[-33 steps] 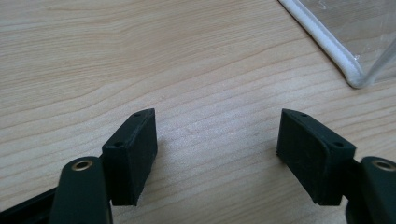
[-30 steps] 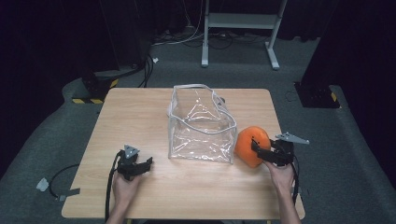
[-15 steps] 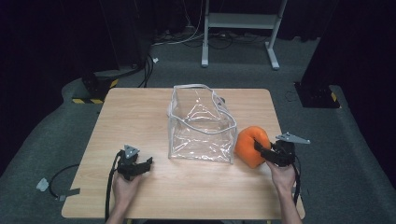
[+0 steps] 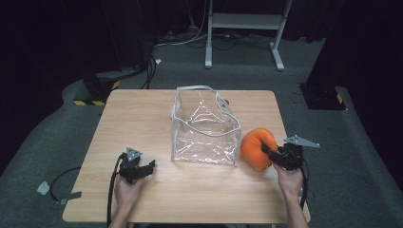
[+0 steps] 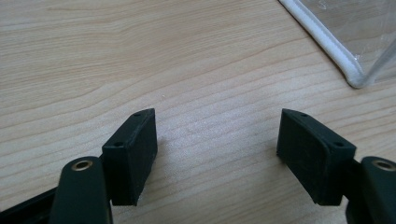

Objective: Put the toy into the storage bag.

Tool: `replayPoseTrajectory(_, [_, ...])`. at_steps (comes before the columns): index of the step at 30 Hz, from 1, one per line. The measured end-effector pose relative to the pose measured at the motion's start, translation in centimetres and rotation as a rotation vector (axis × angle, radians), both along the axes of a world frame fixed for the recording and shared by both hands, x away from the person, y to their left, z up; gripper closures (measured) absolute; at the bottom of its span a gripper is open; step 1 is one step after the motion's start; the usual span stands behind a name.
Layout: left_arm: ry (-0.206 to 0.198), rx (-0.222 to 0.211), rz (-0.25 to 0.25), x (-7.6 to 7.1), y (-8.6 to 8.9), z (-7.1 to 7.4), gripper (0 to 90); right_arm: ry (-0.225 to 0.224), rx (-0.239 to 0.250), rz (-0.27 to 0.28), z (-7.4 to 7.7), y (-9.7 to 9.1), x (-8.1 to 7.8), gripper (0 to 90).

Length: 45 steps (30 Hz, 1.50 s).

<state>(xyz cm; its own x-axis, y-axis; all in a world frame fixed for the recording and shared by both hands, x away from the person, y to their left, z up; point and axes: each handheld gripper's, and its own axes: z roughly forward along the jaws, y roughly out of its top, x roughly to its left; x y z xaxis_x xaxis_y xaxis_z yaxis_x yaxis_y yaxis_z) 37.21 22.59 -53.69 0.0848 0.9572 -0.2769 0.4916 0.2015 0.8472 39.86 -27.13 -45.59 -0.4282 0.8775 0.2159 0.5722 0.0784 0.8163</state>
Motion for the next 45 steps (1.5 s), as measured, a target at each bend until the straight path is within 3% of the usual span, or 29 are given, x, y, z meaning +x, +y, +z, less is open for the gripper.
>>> replayPoseTrajectory(16, [0.0, 0.0, -0.001, 0.0, 0.0, 0.0, 28.8, -0.01, -0.005, -0.001, 0.9, -0.1, -0.2, 62.5])
replayPoseTrajectory(45, [0.0, -0.002, -0.001, 0.0, 0.0, 0.0, 28.6, -0.033, -0.007, 0.002, 4.0, -0.7, -0.3, 62.1])
